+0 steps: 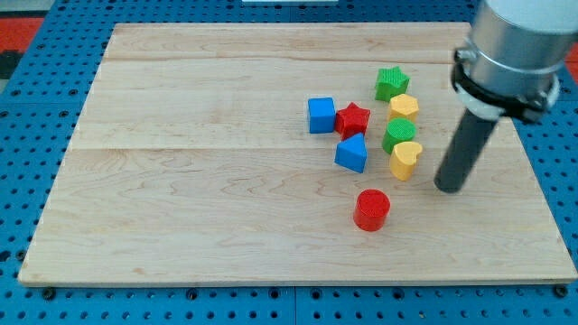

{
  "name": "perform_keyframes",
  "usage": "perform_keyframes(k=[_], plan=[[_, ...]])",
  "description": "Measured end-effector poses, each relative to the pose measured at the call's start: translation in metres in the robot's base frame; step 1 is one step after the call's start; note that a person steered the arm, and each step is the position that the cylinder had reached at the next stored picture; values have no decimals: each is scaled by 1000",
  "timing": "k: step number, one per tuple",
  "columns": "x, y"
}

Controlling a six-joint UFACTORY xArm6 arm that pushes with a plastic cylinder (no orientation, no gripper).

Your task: Move the red circle below the yellow heart

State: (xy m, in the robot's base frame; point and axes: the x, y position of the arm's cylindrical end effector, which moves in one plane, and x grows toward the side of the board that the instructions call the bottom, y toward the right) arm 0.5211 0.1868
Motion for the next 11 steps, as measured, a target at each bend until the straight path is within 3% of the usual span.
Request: perform_keyframes(k=[1,2,3,5,6,7,9,11], plan=[[51,-13],[59,-71],[45,-104],[31,-90],[24,-135],[-4,-136],[4,-86],[24,-115]])
